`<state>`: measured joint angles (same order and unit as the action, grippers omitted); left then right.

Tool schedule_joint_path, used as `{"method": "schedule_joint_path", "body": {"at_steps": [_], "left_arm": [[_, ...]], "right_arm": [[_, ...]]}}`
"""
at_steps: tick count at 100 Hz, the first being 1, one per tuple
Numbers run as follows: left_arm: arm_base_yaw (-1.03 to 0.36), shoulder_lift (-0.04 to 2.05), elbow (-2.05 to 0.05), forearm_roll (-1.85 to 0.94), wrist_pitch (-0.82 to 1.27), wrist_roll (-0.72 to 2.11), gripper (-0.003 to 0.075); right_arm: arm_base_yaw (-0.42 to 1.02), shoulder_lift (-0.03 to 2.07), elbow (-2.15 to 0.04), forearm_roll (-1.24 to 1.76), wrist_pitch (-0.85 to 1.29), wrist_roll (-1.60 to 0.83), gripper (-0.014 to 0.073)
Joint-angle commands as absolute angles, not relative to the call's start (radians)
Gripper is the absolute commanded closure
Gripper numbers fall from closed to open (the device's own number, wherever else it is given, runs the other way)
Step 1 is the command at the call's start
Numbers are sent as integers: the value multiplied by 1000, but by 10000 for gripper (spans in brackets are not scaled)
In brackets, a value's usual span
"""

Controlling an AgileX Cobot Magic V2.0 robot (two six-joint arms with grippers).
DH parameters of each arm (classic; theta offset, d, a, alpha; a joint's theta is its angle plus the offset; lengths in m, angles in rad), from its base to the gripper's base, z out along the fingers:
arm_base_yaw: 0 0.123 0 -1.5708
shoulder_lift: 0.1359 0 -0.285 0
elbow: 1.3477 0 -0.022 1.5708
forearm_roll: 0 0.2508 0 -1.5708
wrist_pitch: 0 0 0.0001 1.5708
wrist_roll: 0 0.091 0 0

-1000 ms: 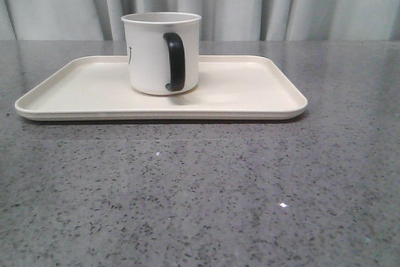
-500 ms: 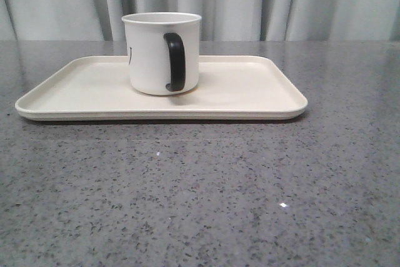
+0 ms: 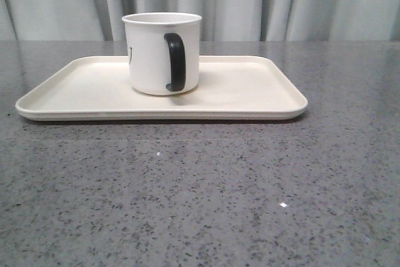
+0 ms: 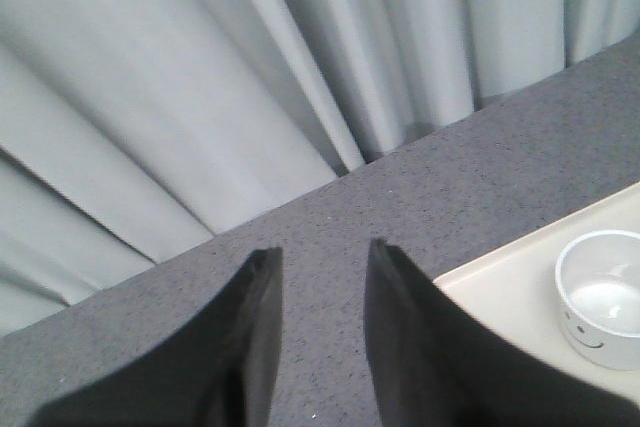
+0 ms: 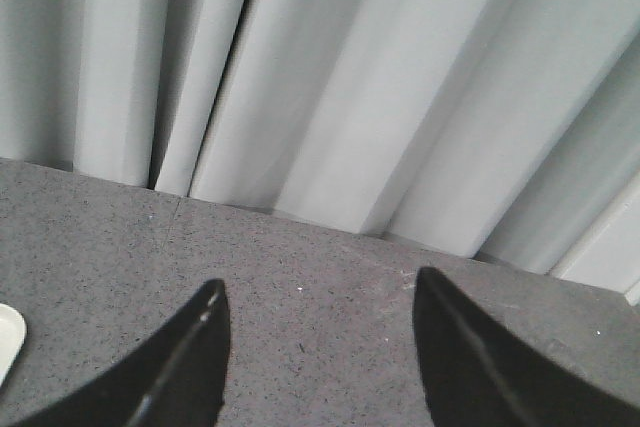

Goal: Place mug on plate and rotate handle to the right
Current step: 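Open the left gripper and raise it away from the mug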

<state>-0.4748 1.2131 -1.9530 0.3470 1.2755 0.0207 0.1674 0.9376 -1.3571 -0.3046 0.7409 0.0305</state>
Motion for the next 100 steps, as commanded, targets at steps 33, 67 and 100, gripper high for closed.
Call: {"method": "schedule_joint_path", "body": {"at_steps": [33, 67, 100], "left_arm": [[-479, 916, -1550, 530, 1263, -110, 740], [-479, 867, -1424, 545, 1261, -113, 740], [-479, 867, -1424, 550, 1259, -132, 740]], "right_arm": [[166, 933, -1386, -333, 687, 24, 170], [169, 995, -1441, -171, 627, -67, 170], [311, 1242, -1688, 134, 684, -290, 170]]}}
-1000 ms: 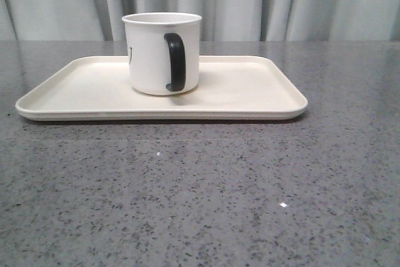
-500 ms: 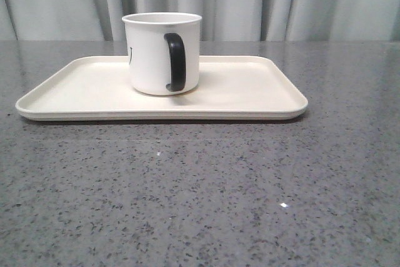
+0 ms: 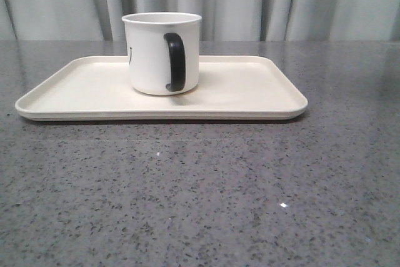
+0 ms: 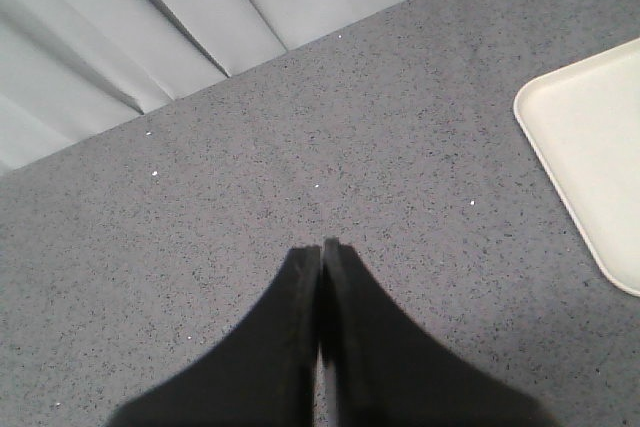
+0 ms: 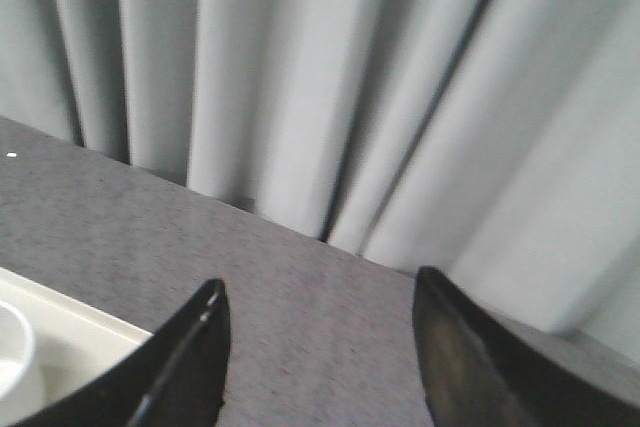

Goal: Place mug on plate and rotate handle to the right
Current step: 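Open the left gripper and raise it away from the mug, then lower the open right gripper into the mug and grip its rim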

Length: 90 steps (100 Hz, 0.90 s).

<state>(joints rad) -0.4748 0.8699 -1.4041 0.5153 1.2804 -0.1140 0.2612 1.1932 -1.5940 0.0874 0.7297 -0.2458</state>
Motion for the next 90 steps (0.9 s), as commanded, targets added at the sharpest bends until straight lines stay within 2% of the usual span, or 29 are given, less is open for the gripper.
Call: {"method": "schedule_joint_path", "body": {"at_steps": [1, 24, 67, 90], "left_arm": [[-479, 867, -1424, 550, 1259, -132, 740], [-479, 867, -1424, 550, 1261, -133, 740], [-479, 867, -1424, 550, 1261, -133, 740], [-479, 867, -1424, 550, 1261, -133, 740]], "right_arm": [[316, 1248, -1693, 134, 692, -290, 170], [433, 1426, -1786, 147, 765, -290, 170], [448, 1611, -1786, 422, 844, -290, 170], [448, 1663, -1785, 455, 878, -283, 170]]}}
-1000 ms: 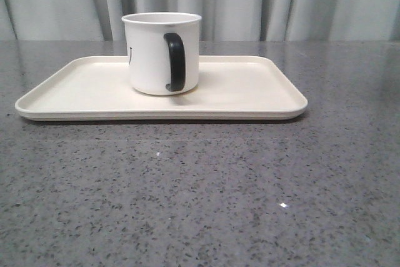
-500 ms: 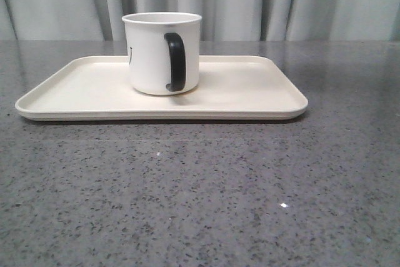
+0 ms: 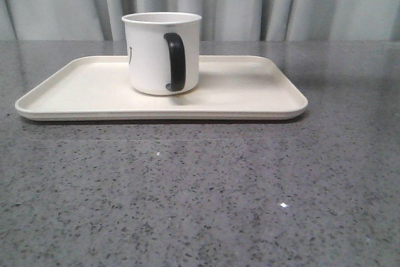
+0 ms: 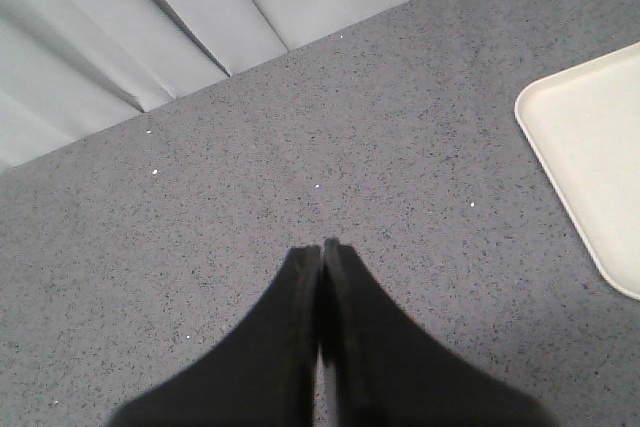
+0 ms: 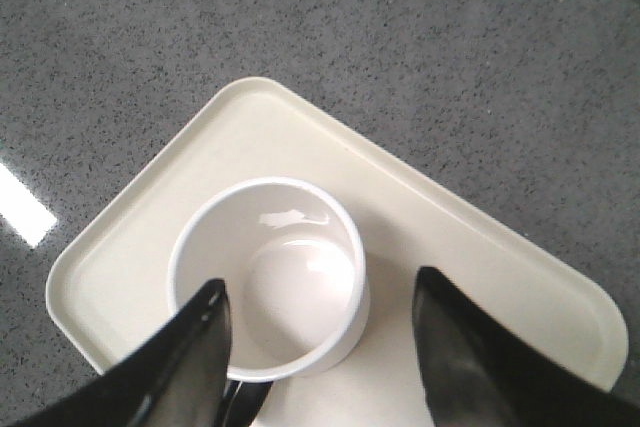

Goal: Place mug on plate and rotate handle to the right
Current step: 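Lower the open right gripper into the mug and grip its rim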

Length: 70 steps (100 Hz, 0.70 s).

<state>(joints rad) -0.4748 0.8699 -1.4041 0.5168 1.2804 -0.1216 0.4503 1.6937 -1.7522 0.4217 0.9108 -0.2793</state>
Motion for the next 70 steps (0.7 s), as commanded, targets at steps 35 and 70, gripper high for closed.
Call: {"method": "schedule_joint_path", "body": {"at_steps": [35, 70], "left_arm": [[-479, 867, -1424, 550, 1261, -133, 740], [-479, 867, -1424, 550, 1261, -133, 740]], "right_arm": [[447, 1710, -1783, 455, 923, -209, 170], [447, 1732, -1781, 457, 930, -136, 170]]}}
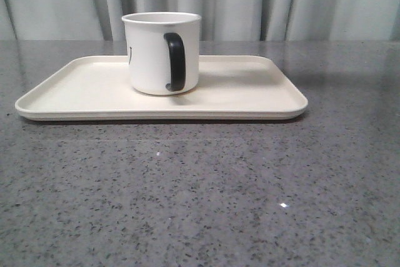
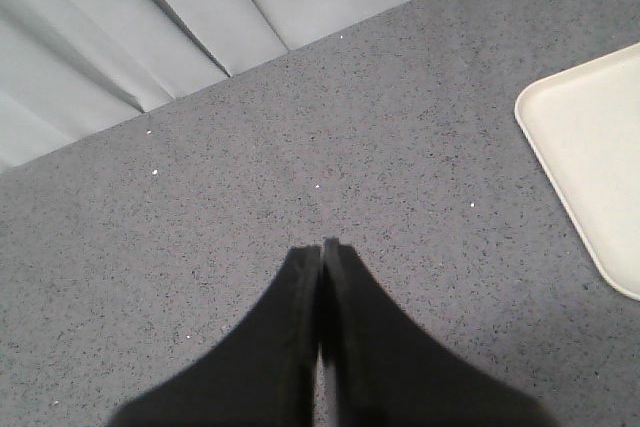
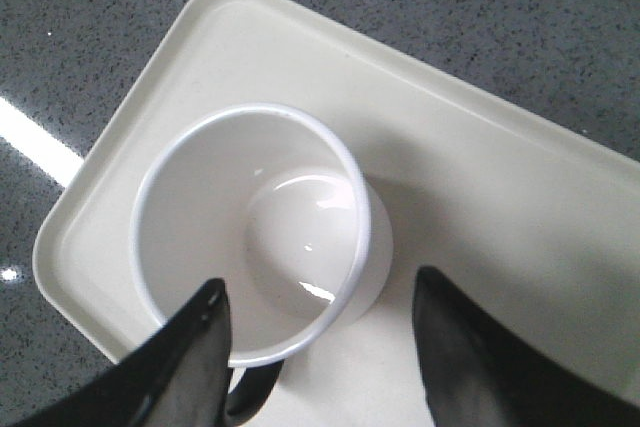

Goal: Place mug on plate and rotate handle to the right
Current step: 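Lower the open right gripper into the mug and grip its rim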

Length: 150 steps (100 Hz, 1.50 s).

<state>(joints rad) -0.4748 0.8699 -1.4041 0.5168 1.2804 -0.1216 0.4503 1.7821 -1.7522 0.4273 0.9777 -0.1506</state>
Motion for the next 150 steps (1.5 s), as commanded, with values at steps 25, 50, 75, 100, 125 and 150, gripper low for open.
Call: {"method": "schedule_joint_path", "body": {"at_steps": [25, 50, 75, 100, 125, 150], "left_arm": [[-479, 867, -1424, 550, 1261, -133, 740], [-479, 867, -1424, 550, 1261, -133, 740], [-479, 867, -1424, 550, 1261, -133, 740], [-479, 867, -1424, 550, 1261, -133, 740], [-479, 867, -1424, 550, 1261, -133, 740], [-479, 867, -1424, 550, 1261, -133, 740]], "right_arm": [[447, 1747, -1779, 469, 933, -90, 170], [458, 1790, -1778, 499, 947, -89, 172], [474, 1822, -1778, 500, 948, -89, 232], [474, 1831, -1778, 494, 944, -89, 232], [474, 1842, -1778, 489, 956, -89, 232], [474, 1872, -1778, 486, 972, -89, 358]]}}
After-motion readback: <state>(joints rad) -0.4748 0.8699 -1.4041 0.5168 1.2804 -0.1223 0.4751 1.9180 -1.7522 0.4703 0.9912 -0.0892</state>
